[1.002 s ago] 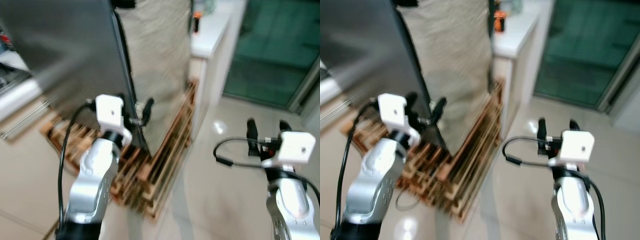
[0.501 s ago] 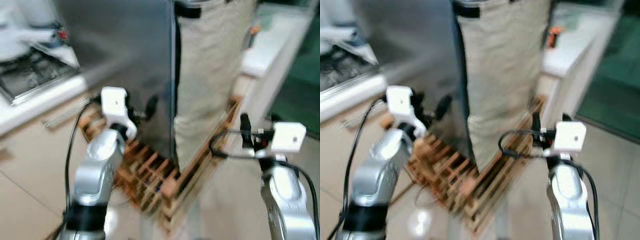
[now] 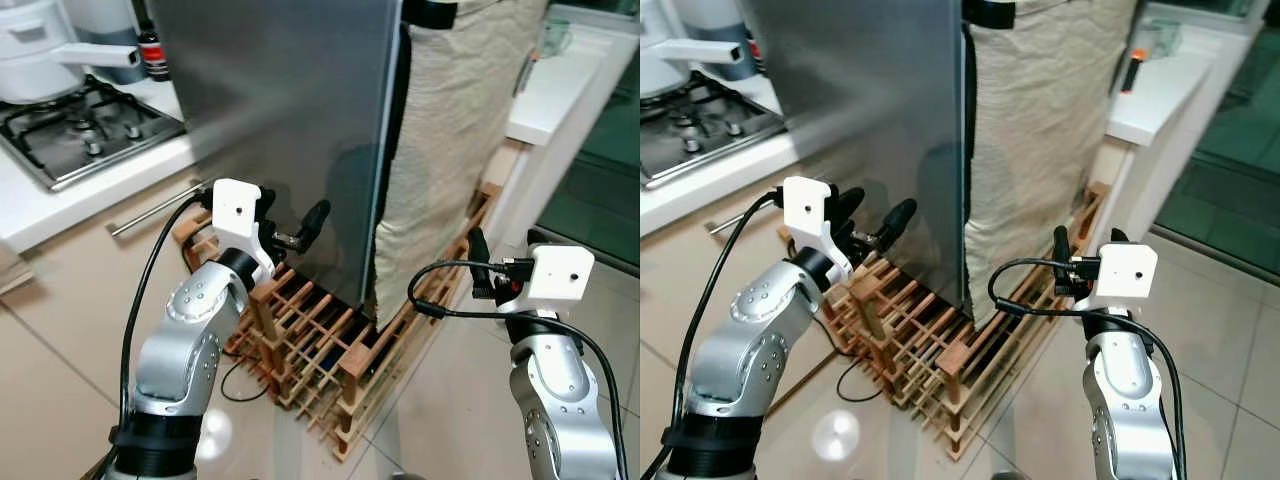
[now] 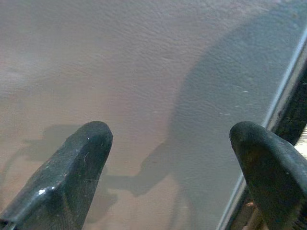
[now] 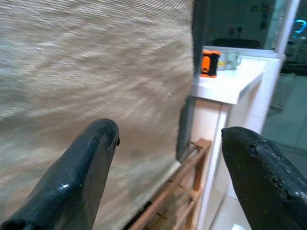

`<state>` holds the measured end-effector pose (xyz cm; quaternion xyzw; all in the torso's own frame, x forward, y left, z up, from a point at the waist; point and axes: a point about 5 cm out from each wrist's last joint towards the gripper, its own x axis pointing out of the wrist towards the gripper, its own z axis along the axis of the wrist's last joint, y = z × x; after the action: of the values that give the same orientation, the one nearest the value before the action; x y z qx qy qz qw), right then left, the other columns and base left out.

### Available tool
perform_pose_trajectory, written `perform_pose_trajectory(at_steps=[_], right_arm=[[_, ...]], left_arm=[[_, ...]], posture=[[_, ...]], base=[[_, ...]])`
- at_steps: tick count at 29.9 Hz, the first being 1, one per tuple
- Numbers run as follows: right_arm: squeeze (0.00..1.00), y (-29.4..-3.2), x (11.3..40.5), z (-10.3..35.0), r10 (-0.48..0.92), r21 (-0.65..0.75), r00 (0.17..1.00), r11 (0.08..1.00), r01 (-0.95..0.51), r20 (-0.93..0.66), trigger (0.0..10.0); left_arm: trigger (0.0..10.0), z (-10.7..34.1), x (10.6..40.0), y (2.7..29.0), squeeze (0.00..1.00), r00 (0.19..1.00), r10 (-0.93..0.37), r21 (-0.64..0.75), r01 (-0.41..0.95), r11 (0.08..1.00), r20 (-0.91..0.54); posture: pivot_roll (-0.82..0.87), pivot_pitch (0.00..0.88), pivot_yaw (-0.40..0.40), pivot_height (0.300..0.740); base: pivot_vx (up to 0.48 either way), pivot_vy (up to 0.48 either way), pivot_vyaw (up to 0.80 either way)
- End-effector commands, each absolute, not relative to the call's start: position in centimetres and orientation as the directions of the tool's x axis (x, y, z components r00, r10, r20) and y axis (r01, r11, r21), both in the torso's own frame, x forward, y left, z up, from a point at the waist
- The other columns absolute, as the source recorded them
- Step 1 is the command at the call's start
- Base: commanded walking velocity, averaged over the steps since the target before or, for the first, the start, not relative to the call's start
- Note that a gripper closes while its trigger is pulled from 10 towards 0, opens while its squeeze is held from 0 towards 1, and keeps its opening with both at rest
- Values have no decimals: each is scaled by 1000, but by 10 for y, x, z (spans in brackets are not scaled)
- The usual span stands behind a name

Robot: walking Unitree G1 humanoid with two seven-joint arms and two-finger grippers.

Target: Restocking fridge

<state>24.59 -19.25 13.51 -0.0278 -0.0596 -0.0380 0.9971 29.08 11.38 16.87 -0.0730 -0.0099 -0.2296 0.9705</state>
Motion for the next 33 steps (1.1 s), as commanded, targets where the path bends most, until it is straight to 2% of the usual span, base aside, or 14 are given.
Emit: perform_pose_trajectory(at_steps=[1,7,12,18,22,33], right_arm=[[0,-191,248,135,-75,-41,991,996,80,115,10000],[0,-190,249,135,-68,-58,990,995,75,121,10000],[0,-192,249,133,-64,-73,992,995,72,109,10000],[0,-193,251,134,-56,-77,993,995,65,108,10000],[0,-192,254,133,-52,-79,994,995,60,99,10000],[0,-194,254,134,-62,-77,993,994,71,103,10000]], left_arm=[[10000,172,290,116,0,893,-445,-133,451,883,75],[10000,158,289,128,0,914,-402,-191,405,894,57],[10000,154,286,134,0,919,-390,-194,393,899,55],[10000,155,285,131,0,916,-397,-190,401,896,63],[10000,158,288,126,0,912,-405,-174,411,895,69],[10000,159,294,115,0,901,-430,-139,434,890,59]], posture=[[-187,0,64,740],[-187,0,64,740],[-190,0,54,740],[-184,0,45,740],[-183,0,43,740],[-196,0,45,740]], base=[[0,0,-475],[0,0,-528],[-174,401,0],[-302,376,0],[0,0,0],[0,0,-616]])
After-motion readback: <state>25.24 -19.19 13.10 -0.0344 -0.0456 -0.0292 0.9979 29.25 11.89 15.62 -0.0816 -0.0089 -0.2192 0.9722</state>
